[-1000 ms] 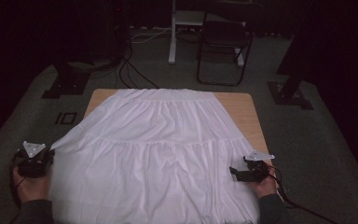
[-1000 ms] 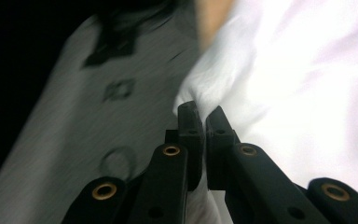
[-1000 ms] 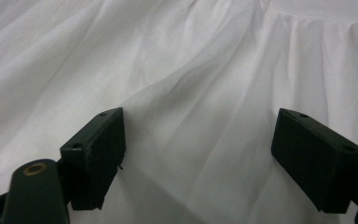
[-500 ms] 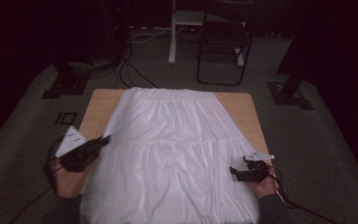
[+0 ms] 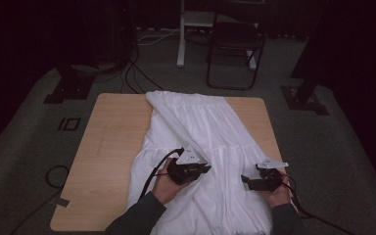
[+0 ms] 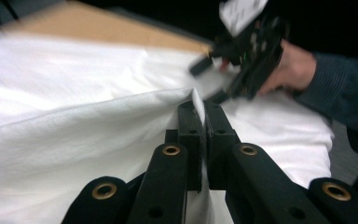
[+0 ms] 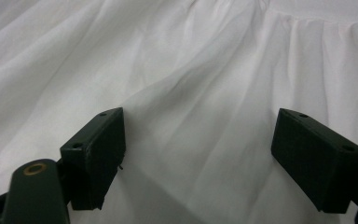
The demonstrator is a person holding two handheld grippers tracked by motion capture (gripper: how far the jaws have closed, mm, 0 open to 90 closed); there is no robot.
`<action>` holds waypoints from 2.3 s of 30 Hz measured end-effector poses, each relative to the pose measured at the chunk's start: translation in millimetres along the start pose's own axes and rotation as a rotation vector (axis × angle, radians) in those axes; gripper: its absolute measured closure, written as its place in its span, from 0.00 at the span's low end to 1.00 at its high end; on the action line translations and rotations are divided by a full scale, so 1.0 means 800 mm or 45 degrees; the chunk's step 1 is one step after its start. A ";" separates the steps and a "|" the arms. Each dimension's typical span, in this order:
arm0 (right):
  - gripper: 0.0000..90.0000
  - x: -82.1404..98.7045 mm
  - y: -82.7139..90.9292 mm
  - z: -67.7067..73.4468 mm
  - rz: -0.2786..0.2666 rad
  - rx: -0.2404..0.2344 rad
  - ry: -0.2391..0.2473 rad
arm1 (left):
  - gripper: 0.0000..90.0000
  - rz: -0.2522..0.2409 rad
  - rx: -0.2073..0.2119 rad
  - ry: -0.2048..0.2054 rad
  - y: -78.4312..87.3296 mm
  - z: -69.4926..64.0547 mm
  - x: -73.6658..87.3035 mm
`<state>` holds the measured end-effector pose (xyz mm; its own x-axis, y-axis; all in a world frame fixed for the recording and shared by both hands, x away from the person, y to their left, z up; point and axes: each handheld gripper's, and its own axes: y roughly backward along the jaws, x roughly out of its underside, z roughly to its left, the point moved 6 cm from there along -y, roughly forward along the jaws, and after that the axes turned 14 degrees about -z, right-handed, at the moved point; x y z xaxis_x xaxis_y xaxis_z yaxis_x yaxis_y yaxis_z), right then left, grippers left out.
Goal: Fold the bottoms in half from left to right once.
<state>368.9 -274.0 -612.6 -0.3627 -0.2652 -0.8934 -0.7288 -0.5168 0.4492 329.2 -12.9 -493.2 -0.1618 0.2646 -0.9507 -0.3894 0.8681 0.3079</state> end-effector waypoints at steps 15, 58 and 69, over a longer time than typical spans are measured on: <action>0.59 -0.081 0.018 0.078 -0.078 -0.088 0.051 | 0.60 0.075 -0.427 0.022 0.114 0.068 0.057; 0.98 -0.134 0.054 -0.015 -0.171 0.236 0.037 | 0.64 0.111 -0.564 0.038 0.116 0.055 0.051; 0.96 -0.023 0.002 -0.050 0.082 0.210 -0.065 | 0.78 0.393 -0.509 0.087 0.032 0.071 0.141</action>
<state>397.6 -302.3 -595.6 -0.4375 -0.2495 -0.8639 -0.7871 -0.3584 0.5021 352.0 63.2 -594.7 -0.3781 0.4436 -0.8126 -0.6283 0.5216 0.5771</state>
